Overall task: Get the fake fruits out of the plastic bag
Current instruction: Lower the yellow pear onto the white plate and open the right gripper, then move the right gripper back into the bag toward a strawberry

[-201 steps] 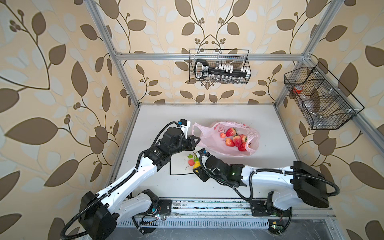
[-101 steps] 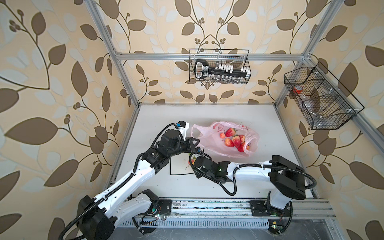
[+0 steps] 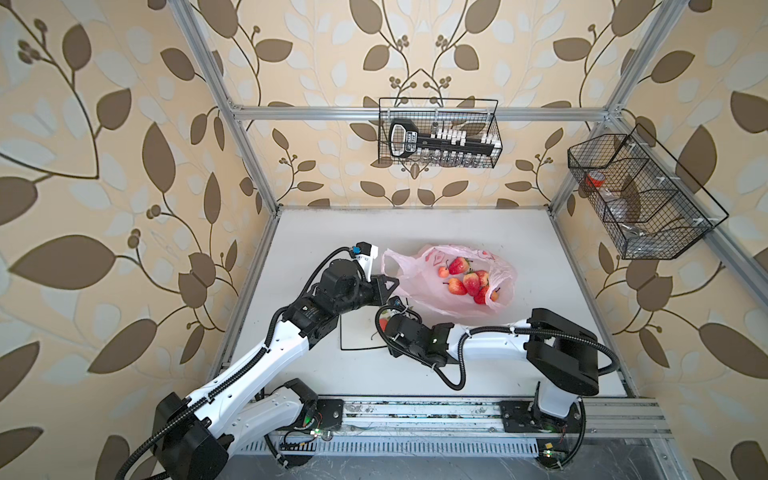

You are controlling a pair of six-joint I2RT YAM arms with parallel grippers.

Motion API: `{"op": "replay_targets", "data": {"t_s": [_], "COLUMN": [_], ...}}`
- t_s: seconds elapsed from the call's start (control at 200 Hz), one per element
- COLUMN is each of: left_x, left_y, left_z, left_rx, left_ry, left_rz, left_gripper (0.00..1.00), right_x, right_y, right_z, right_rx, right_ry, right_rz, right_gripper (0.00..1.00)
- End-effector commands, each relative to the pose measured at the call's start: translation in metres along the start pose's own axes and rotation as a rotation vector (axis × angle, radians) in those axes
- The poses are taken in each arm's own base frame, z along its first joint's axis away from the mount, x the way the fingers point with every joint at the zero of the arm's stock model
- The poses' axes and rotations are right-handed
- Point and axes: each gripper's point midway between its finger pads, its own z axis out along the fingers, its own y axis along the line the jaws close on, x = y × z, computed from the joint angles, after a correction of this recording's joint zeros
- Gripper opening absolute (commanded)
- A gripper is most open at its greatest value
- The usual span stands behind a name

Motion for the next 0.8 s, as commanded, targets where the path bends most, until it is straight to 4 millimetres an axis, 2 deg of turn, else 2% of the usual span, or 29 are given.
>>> {"op": "replay_targets", "data": {"t_s": [0.0,0.125,0.215,0.405,0.55,0.63,0.795], "left_x": [-0.005,-0.005,-0.005,-0.004,-0.001,0.001,0.004], "left_y": [-0.008,-0.01,-0.013,-0.016,-0.016,-0.015,-0.013], "left_z": [-0.006,-0.006,-0.007,-0.009,-0.006,-0.005,-0.003], "left_rx": [0.035,0.048,0.065,0.084,0.105,0.107,0.108], "left_ry": [-0.021,-0.023,-0.032,-0.03,-0.025,-0.019,-0.006], "left_rz": [0.007,0.011,0.016,0.03,0.02,0.014,0.003], "left_gripper": [0.0,0.0,0.0,0.0,0.0,0.0,0.0], "right_x": [-0.008,-0.012,-0.018,-0.028,-0.026,-0.027,-0.043], "right_y": [0.001,0.002,0.004,0.02,0.044,0.038,0.003], "right_z": [-0.002,-0.014,-0.031,-0.092,-0.148,-0.167,-0.194], "right_rx": [0.009,-0.024,-0.065,-0.302,-0.499,-0.496,-0.389], "right_ry": [-0.015,-0.033,-0.061,-0.188,-0.247,-0.272,-0.382], "right_rz": [0.006,0.009,0.014,0.018,-0.166,-0.228,-0.213], "right_gripper": [0.66,0.7,0.72,0.7,0.65,0.64,0.6]}}
